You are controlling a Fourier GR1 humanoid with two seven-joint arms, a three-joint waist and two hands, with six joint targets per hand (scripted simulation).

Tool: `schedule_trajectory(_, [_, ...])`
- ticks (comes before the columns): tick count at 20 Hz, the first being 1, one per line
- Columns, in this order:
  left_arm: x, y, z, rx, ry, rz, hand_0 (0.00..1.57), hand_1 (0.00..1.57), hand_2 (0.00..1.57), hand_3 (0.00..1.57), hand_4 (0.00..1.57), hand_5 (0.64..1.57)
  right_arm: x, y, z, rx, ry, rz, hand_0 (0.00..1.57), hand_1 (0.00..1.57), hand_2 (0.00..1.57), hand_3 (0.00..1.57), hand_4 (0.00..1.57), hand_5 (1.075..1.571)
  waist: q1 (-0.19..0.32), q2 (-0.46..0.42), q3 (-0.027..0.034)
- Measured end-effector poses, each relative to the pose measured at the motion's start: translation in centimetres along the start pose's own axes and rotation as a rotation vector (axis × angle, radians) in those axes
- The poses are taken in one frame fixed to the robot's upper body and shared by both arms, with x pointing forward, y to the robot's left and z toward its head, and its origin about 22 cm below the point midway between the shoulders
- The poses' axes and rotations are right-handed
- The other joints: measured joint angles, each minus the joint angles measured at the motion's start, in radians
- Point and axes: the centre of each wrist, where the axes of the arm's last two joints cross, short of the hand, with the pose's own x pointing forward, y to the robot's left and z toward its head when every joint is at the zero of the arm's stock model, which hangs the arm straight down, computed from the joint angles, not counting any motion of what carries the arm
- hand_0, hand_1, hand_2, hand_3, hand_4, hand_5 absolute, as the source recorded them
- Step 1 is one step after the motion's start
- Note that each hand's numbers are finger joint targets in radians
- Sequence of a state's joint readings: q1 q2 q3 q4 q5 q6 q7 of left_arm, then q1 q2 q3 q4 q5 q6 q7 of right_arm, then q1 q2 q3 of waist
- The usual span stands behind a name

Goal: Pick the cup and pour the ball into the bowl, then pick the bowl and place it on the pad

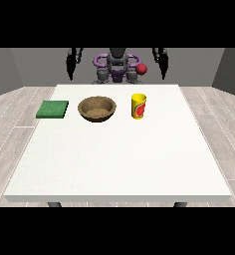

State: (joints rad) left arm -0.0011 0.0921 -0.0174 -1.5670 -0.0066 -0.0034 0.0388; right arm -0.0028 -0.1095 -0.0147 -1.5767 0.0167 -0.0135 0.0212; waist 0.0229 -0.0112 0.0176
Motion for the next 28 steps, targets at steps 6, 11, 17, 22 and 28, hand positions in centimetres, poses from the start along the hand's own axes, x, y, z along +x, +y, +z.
schedule_trajectory(6, [2.2, 0.8, -0.2, 0.0, -0.028, -0.022, 0.0, 0.0, 0.0, 0.0, 0.58, 1.568, 2.0, -0.7, -0.2, 0.007, -0.016, 0.017, 0.0, 0.0, 0.0, 0.0, 0.58, 1.57, 0.001, -0.184, -0.0111])
schedule_trajectory(11, [4.4, -1.5, -2.3, 0.1, -0.109, 0.111, 0.0, 0.0, 0.0, 0.0, 0.5, 1.563, 2.1, -4.2, -0.5, -0.015, -0.028, -0.128, 0.0, 0.0, 0.0, 0.0, 0.48, 1.57, -0.071, -0.102, -0.0149])
schedule_trajectory(17, [7.6, -2.4, -5.3, 0.138, -0.225, 0.125, 0.0, 0.0, 0.0, 0.0, 0.48, 1.541, 2.4, -6.6, -1.9, -0.025, -0.111, -0.176, 0.0, 0.0, 0.0, 0.0, 0.36, 1.57, -0.086, 0.017, -0.0169])
schedule_trajectory(22, [7.3, -2.3, -7.3, 0.155, -0.295, 0.102, 0.0, 0.0, 0.0, 0.0, 0.45, 1.496, 2.5, -6.5, -2.9, -0.017, -0.181, -0.178, 0.0, 0.0, 0.0, 0.0, 0.0, 1.571, -0.102, 0.101, -0.0171])
schedule_trajectory(28, [4.6, -3.6, -8.4, 0.157, -0.339, 0.094, 0.0, 0.0, 0.0, 0.0, 0.42, 1.423, 2.7, -7.1, -4.3, -0.027, -0.226, -0.164, 0.0, 0.0, 0.0, 0.0, 0.0, 1.571, -0.1, 0.163, -0.0179])
